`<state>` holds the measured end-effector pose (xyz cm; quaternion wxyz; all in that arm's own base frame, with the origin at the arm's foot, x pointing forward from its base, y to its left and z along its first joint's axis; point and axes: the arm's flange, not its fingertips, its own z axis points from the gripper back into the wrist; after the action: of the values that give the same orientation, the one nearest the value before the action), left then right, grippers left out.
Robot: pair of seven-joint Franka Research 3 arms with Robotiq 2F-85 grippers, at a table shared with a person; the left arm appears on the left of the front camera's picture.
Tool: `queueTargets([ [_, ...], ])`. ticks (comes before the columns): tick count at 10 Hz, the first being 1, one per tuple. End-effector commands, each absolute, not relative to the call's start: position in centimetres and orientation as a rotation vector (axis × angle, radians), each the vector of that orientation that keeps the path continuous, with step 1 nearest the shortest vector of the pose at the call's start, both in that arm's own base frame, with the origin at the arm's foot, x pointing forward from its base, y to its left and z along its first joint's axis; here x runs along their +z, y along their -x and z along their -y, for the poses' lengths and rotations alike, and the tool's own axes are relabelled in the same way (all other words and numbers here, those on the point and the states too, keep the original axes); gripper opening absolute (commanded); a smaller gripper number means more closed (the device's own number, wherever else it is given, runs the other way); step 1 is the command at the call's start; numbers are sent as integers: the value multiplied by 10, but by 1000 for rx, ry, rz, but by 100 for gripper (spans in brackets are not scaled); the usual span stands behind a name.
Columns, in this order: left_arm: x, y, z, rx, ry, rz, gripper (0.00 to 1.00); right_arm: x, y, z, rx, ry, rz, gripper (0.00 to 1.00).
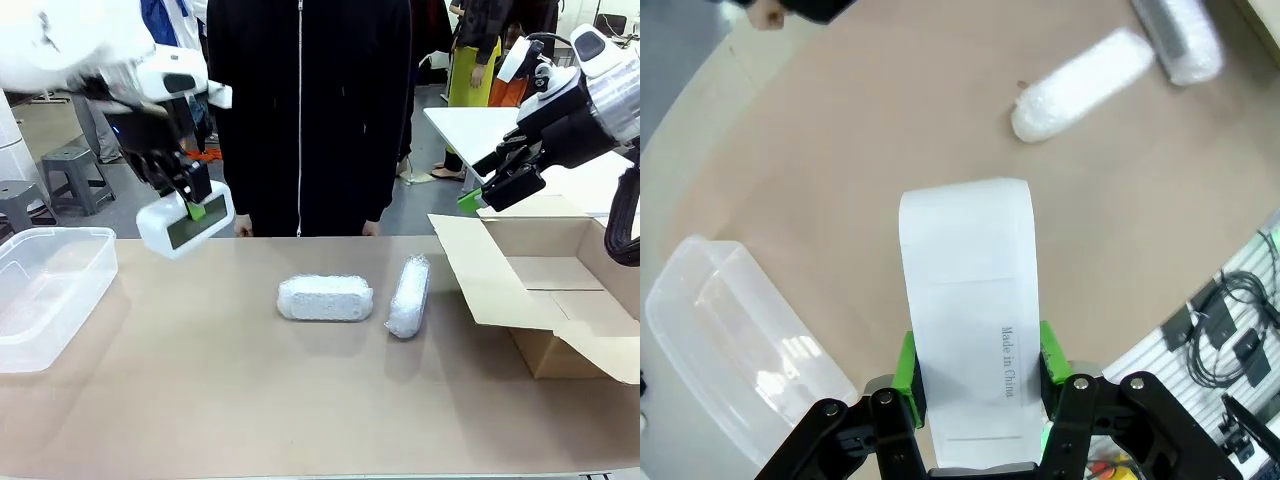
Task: Separate and place wrapped and unwrapped clocks.
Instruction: Pick up the Digital clock indicated by the person.
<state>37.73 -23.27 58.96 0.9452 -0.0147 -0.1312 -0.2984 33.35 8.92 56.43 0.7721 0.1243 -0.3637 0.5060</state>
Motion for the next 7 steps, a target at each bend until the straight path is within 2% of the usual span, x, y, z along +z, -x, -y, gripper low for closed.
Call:
queueTargets([
  [1,602,-368,231,-656,59,299,36,563,-334,-89,1100,-288,787,100],
  [4,587,-369,227,-683,108,263,36,563,-334,-89,1100,-288,787,100],
  [5,610,-359,233,-649,48,297,36,563,-334,-89,1100,-288,787,100],
  [7,610,-359,233,-649,48,297,36,563,-334,-89,1100,-288,787,100],
])
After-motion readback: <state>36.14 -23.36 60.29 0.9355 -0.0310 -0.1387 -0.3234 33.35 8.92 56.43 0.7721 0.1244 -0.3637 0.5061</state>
